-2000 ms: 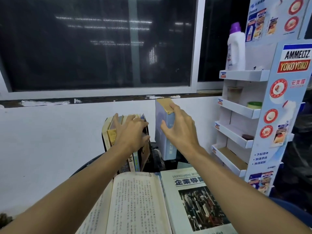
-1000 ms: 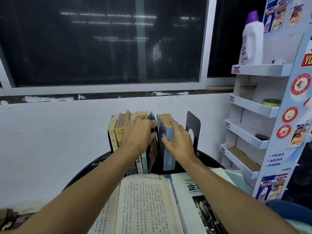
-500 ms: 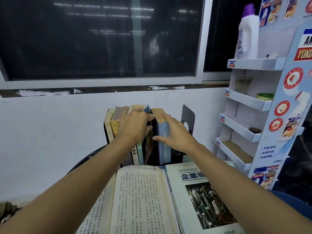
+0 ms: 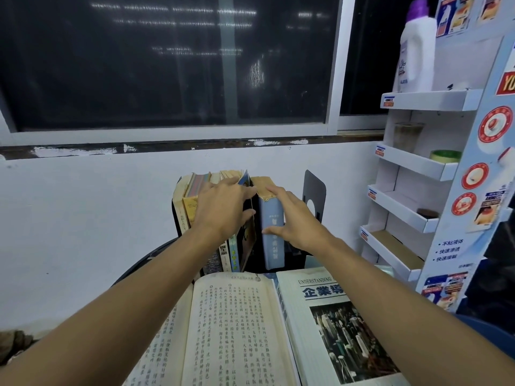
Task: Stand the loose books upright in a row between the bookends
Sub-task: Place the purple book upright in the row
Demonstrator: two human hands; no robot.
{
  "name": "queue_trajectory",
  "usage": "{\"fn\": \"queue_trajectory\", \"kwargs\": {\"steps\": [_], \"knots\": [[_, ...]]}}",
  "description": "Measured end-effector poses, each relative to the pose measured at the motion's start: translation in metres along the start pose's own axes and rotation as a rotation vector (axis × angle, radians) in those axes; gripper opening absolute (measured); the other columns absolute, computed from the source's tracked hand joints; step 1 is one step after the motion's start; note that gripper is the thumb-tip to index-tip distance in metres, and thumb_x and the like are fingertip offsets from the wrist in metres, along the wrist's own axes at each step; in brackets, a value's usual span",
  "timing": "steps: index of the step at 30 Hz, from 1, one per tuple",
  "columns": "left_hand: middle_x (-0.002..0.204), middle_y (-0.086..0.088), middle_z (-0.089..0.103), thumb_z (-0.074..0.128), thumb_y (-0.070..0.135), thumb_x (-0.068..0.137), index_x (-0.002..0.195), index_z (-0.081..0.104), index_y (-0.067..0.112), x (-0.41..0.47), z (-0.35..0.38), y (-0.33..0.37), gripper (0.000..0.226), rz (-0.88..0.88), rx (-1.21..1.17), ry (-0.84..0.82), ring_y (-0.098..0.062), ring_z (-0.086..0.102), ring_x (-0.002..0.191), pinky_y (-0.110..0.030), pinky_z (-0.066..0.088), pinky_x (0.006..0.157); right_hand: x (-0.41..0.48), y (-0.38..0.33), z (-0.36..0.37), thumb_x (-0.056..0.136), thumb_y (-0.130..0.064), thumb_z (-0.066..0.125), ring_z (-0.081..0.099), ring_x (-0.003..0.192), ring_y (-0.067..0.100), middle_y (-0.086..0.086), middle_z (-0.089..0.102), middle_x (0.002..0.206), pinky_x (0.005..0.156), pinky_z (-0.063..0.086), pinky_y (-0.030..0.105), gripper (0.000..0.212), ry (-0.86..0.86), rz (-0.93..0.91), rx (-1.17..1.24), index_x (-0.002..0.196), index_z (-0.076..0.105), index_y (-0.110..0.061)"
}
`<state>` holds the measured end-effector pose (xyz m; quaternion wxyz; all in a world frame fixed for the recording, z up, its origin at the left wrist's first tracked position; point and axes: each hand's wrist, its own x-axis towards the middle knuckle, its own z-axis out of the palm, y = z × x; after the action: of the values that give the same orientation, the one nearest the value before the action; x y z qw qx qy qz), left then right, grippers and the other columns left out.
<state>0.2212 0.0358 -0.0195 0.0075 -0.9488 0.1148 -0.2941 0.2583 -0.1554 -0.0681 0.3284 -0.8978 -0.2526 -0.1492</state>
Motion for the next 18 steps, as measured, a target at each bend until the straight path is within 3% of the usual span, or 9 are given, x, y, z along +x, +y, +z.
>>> {"fn": "queue_trajectory", "kwargs": {"steps": [7, 13, 18], "knots": [[0.123, -0.001, 0.07, 0.071, 0.056, 0.086, 0.126, 0.065, 0.031, 0.0002, 0.0021, 0.0009, 0.047, -0.003, 0.015, 0.03, -0.016, 0.051, 0.135, -0.046, 0.037, 0.109, -0.0004, 0.0011, -0.0004, 0.083, -0.032, 0.083, 0.043, 0.133, 0.019, 0.001, 0.043, 0.149, 0.1, 0.038, 0.028, 0.089, 0.027, -0.014, 0.006, 0.152, 0.026, -0.037], [0.139, -0.005, 0.063, 0.072, 0.055, 0.085, 0.131, 0.063, 0.035, 0.0004, 0.0012, 0.0016, 0.051, -0.004, 0.0, 0.022, -0.012, 0.039, 0.146, -0.045, 0.033, 0.114, -0.0037, -0.0001, 0.0016, 0.086, -0.031, 0.08, 0.042, 0.139, 0.021, 0.003, 0.041, 0.155, 0.112, 0.039, 0.037, 0.089, 0.023, -0.023, -0.017, 0.155, 0.024, -0.035], [0.132, -0.004, 0.068, 0.072, 0.053, 0.087, 0.137, 0.059, 0.036, 0.0009, 0.0001, 0.0026, 0.054, -0.017, -0.028, 0.0, -0.01, 0.035, 0.148, -0.044, 0.033, 0.111, -0.0063, -0.0039, 0.0011, 0.087, -0.031, 0.08, 0.045, 0.135, 0.021, 0.002, 0.04, 0.153, 0.109, 0.041, 0.036, 0.088, 0.005, -0.019, -0.031, 0.154, 0.022, -0.035]]}}
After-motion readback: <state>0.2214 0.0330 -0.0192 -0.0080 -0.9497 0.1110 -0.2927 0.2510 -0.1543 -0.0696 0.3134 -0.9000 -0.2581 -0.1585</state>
